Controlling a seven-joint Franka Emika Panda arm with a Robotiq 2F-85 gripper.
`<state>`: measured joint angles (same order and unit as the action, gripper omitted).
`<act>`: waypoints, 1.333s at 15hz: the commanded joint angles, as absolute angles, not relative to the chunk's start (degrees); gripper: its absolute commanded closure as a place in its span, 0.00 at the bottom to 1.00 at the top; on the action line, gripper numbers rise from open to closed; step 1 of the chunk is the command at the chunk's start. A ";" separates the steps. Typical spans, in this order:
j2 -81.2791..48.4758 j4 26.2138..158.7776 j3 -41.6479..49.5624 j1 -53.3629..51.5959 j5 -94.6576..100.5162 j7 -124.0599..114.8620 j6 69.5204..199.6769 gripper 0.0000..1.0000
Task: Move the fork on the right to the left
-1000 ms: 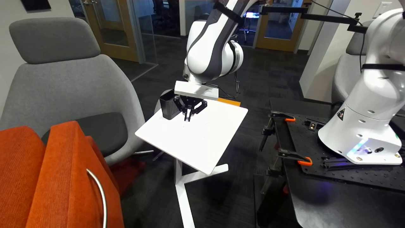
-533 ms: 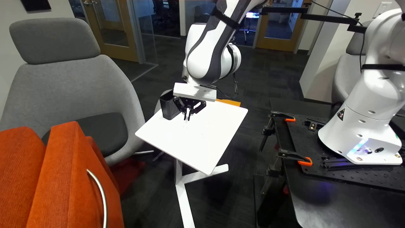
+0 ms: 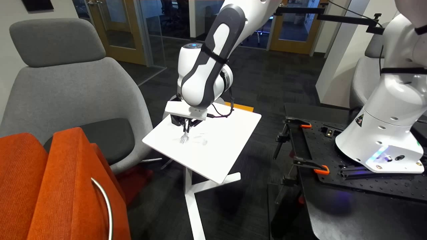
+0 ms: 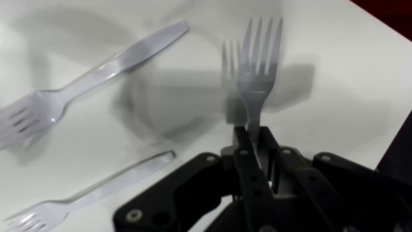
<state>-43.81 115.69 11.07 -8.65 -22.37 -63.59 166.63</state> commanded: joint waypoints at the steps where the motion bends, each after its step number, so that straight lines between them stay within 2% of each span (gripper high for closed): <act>1: -47.76 110.51 12.20 -10.40 -20.97 -68.62 163.90 0.97; 2: -48.09 110.05 12.31 -10.69 -20.86 -69.51 163.37 0.97; 3: -47.79 110.18 12.02 -10.62 -20.77 -69.70 162.78 0.63; 4: -47.42 110.50 12.04 -10.87 -20.59 -70.17 162.83 0.62; 7: -43.91 113.82 12.37 -11.56 -20.05 -70.04 164.88 0.42; 12: -34.64 120.22 12.18 -11.20 -18.77 -67.70 165.43 0.03; 14: -30.50 122.79 11.21 -10.41 -18.22 -66.70 165.84 0.00; 20: -21.21 128.68 10.73 -10.03 -16.24 -67.20 166.53 0.00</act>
<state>-26.81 123.86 11.64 -10.96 -17.83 -67.56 165.62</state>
